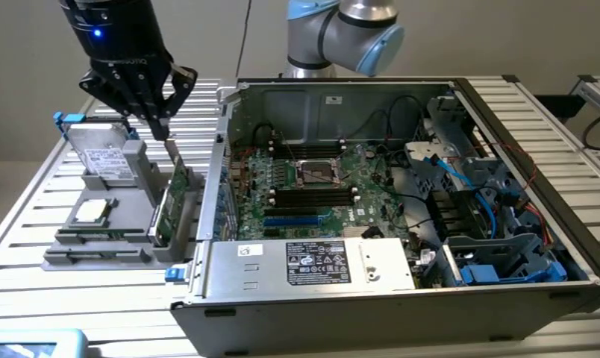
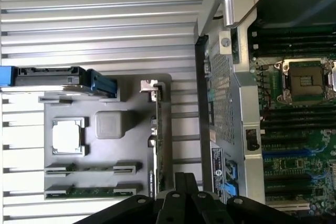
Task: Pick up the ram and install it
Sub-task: 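Reach for the ram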
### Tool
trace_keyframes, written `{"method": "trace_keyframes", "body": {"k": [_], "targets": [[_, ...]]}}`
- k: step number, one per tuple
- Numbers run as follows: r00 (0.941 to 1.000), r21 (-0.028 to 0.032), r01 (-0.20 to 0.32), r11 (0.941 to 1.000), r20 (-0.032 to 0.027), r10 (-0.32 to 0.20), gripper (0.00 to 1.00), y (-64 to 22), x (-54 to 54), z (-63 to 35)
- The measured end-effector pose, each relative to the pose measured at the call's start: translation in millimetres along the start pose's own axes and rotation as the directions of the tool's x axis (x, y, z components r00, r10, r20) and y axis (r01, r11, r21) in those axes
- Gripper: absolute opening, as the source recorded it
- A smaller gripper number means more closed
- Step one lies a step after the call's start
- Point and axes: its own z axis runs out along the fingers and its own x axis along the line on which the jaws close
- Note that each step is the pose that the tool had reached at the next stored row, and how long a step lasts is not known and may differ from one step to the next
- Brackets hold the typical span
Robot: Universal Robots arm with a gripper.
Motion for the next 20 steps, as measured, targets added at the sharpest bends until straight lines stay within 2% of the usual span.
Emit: {"method": "trace_keyframes", "body": {"k": [5, 15, 20], "targets": [[1.0000, -0.0018, 0.000, 1.0000, 0.0000, 0.000, 0.11, -6.8, 7.3, 3.4], [1.0000, -0.0019, 0.000, 1.0000, 0.0000, 0.000, 0.11, -18.8, 42.2, 4.2], [1.0000, -0.0019, 0.001, 1.0000, -0.0001, -0.001, 0.11, -24.9, 52.5, 5.1]]}}
